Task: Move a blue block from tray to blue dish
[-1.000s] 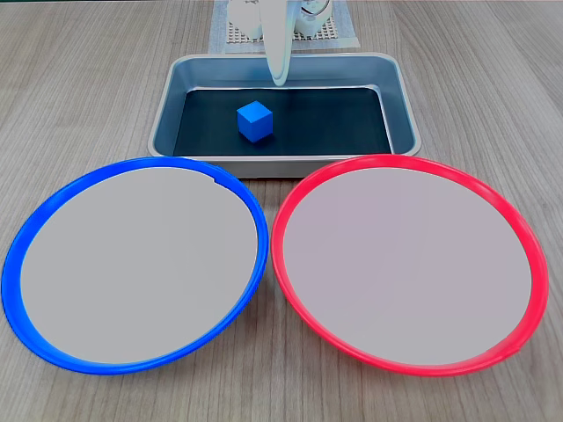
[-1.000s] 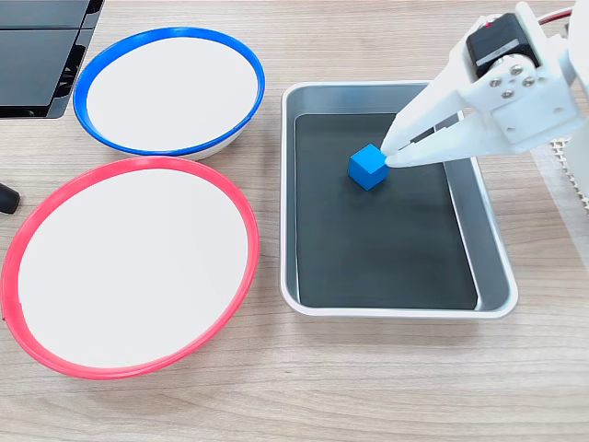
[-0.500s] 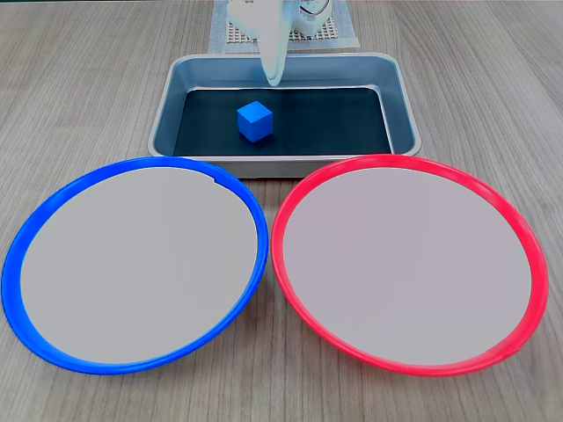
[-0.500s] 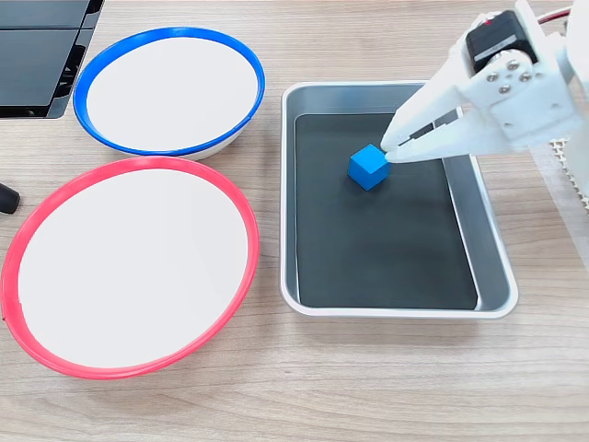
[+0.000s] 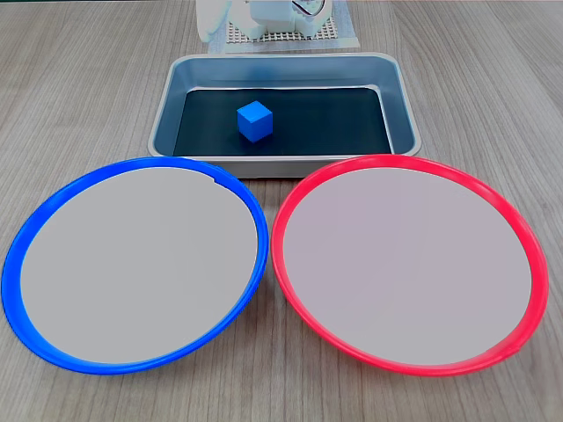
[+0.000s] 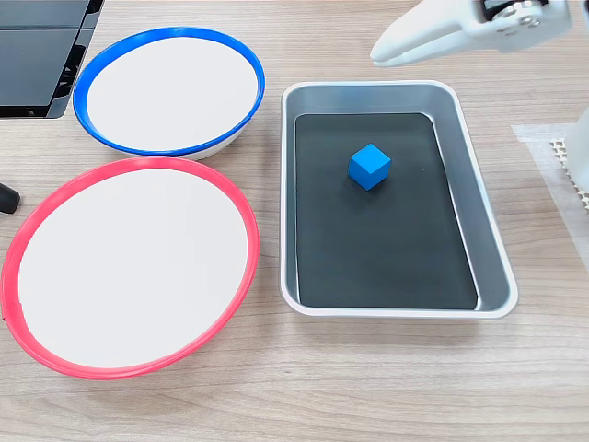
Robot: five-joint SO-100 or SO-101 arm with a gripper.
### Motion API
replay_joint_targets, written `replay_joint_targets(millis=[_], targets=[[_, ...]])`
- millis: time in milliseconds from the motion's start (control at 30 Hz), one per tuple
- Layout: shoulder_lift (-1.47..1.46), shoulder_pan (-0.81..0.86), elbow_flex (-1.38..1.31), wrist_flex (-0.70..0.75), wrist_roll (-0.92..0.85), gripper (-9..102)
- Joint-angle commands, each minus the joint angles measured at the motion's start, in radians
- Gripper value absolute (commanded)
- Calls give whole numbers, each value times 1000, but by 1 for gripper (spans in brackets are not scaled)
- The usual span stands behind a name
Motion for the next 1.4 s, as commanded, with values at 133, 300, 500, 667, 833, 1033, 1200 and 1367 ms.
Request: replay_joint_targets(millis=[133, 300, 500, 667, 833, 1033, 1200, 1367], targets=[[-584, -15, -440, 290, -77, 4], [-807, -35, -522, 333, -57, 17], [-931, -48, -492, 209, -80, 22], [-1049, -55, -532, 158, -74, 21], [-1114, -64, -563, 149, -97, 19], [-1121, -78, -548, 133, -121, 11], [-1106, -81, -535, 137, -123, 4], [-1057, -115, -655, 324, -72, 0]])
